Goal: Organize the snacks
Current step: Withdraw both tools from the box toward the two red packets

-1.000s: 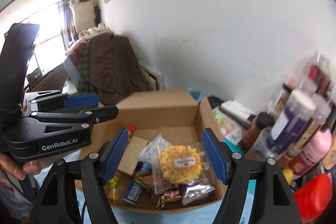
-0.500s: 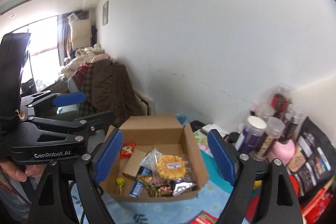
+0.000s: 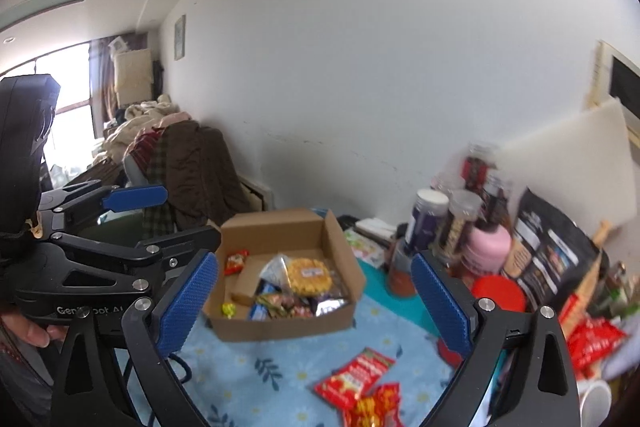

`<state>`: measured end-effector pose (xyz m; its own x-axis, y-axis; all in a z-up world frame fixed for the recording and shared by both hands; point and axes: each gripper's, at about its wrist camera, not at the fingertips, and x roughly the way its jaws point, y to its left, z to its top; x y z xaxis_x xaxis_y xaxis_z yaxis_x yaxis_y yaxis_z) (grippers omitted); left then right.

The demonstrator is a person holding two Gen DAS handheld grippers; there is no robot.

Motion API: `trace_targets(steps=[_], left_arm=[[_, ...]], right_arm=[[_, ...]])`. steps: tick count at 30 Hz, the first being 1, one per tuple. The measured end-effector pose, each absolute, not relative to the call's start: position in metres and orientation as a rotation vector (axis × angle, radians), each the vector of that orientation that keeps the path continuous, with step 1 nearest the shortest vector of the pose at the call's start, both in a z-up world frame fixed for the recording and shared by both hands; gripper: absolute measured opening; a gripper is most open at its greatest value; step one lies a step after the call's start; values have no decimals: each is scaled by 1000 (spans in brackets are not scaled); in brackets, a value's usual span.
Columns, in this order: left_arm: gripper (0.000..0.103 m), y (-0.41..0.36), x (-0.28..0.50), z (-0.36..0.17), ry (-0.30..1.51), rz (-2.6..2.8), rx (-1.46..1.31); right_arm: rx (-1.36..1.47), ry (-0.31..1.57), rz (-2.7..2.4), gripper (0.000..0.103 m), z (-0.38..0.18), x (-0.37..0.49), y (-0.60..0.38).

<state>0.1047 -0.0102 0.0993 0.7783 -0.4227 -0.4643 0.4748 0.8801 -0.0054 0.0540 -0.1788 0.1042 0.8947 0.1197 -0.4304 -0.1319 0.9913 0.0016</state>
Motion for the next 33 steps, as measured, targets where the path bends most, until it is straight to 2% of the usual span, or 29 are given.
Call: trace_targets(steps=[17,33], left_arm=[[81,-53,67,42,561,-671,150],[81,-93,91,-33,742,-752,174]], right_arm=[[90,537,23,99,36,-8,-214],[185,661,11,99,-47,3,-243]])
